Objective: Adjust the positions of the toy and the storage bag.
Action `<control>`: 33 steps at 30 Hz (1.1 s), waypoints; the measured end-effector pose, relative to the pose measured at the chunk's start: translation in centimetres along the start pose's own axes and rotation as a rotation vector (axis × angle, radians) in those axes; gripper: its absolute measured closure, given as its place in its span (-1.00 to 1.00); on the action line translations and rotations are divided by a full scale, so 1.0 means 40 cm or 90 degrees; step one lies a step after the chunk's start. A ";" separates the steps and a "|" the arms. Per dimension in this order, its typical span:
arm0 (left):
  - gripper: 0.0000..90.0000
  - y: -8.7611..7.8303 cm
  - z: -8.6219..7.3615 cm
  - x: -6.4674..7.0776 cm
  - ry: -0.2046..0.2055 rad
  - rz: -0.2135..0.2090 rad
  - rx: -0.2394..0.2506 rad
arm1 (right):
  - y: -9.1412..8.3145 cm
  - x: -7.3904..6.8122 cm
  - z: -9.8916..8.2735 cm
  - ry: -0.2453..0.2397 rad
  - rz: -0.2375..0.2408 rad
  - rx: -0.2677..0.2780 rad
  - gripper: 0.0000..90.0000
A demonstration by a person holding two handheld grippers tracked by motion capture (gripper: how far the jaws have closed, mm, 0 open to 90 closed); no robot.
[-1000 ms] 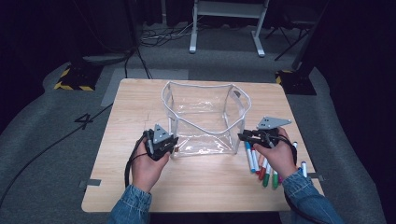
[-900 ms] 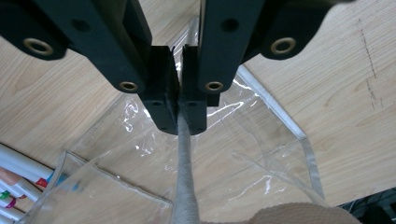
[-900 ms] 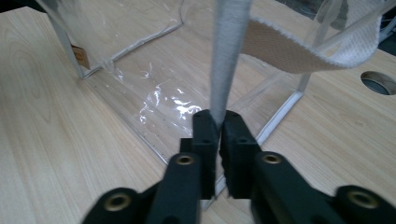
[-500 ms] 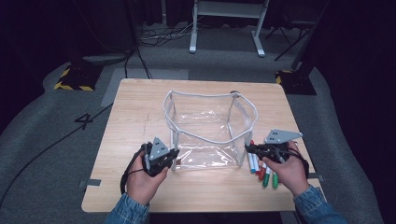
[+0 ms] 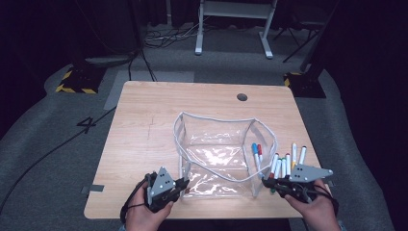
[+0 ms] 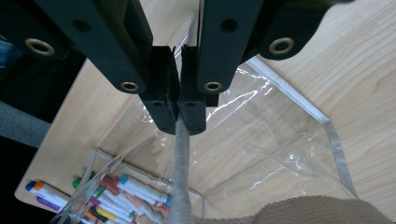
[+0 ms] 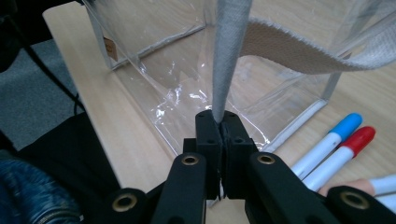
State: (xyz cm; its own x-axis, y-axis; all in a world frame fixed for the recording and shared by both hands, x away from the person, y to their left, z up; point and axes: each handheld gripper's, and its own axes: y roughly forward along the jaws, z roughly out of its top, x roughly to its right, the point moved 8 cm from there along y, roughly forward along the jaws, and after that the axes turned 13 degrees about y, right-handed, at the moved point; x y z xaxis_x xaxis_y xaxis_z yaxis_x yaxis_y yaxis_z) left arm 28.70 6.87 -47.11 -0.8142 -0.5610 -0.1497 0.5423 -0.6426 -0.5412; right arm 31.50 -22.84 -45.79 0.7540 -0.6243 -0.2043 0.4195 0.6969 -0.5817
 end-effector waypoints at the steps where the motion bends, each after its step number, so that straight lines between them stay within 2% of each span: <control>1: 0.90 -0.006 0.000 0.017 0.006 -0.006 -0.001 | -0.014 -0.014 -0.017 0.004 0.005 0.001 0.96; 3: 0.89 -0.010 -0.001 0.042 0.014 -0.017 -0.006 | -0.026 -0.026 -0.031 0.004 0.006 0.000 0.96; 4: 0.89 -0.010 -0.001 0.042 0.014 -0.017 -0.006 | -0.026 -0.026 -0.031 0.004 0.006 0.000 0.96; 6: 0.87 -0.010 -0.005 0.071 0.017 -0.033 -0.004 | -0.043 -0.044 -0.050 0.005 0.000 -0.003 0.96; 9: 0.82 -0.013 -0.006 0.077 0.016 -0.038 0.000 | -0.050 -0.049 -0.055 0.002 -0.004 -0.006 0.96; 11: 0.75 -0.018 -0.002 0.075 0.009 -0.045 0.014 | -0.054 -0.049 -0.056 0.008 -0.004 -0.012 0.92; 12: 0.52 -0.022 0.000 0.073 0.002 -0.050 0.020 | -0.057 -0.046 -0.052 0.020 0.006 -0.005 0.75; 13: 0.52 -0.024 0.002 0.071 -0.002 -0.053 0.023 | -0.057 -0.046 -0.052 0.020 0.006 -0.005 0.75; 14: 0.43 -0.032 0.005 0.067 0.000 -0.062 0.031 | -0.059 -0.045 -0.054 0.028 0.009 -0.014 0.67; 15: 0.33 -0.039 0.009 0.066 -0.011 -0.078 0.047 | -0.068 -0.039 -0.058 0.033 0.011 -0.023 0.54; 16: 0.30 -0.049 0.012 0.064 -0.026 -0.104 0.059 | -0.074 -0.035 -0.060 0.040 0.010 -0.030 0.49; 18: 0.22 -0.062 0.006 0.053 -0.025 -0.105 0.054 | -0.087 -0.023 -0.062 0.047 0.002 -0.031 0.43; 23: 0.18 -0.091 0.001 0.019 -0.017 -0.074 0.043 | -0.116 0.011 -0.058 0.055 -0.026 -0.017 0.35; 25: 0.14 -0.107 0.004 -0.020 -0.022 -0.027 0.040 | -0.132 0.035 -0.055 0.069 -0.049 -0.005 0.32; 26: 0.13 -0.107 0.004 -0.020 -0.022 -0.027 0.040 | -0.132 0.035 -0.055 0.069 -0.049 -0.005 0.32; 27: 0.12 -0.110 -0.003 -0.059 -0.009 0.024 0.017 | -0.142 0.058 -0.056 0.079 -0.068 0.003 0.31; 28: 0.11 -0.110 -0.003 -0.059 -0.009 0.024 0.017 | -0.142 0.058 -0.056 0.079 -0.068 0.003 0.31; 29: 0.11 -0.105 -0.006 -0.083 -0.005 0.051 0.006 | -0.145 0.066 -0.057 0.082 -0.074 0.005 0.30; 30: 0.07 -0.100 -0.009 -0.100 -0.002 0.068 -0.002 | -0.153 0.094 -0.065 0.095 -0.092 0.008 0.28; 31: 0.07 -0.092 -0.012 -0.115 -0.004 0.076 -0.005 | -0.153 0.094 -0.065 0.095 -0.092 0.008 0.28; 33: 0.01 -0.073 -0.020 -0.146 -0.017 0.086 -0.007 | -0.163 0.127 -0.075 0.109 -0.115 0.012 0.25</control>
State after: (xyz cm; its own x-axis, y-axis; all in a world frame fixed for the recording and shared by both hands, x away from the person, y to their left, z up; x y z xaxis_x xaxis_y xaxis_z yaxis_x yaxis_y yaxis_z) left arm 31.70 12.45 -45.30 -0.7285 -0.6552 -0.1999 0.6437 -0.5549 -0.5270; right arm 31.07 -31.61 -45.40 0.5705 -0.7885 -0.2299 0.5502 0.5747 -0.6058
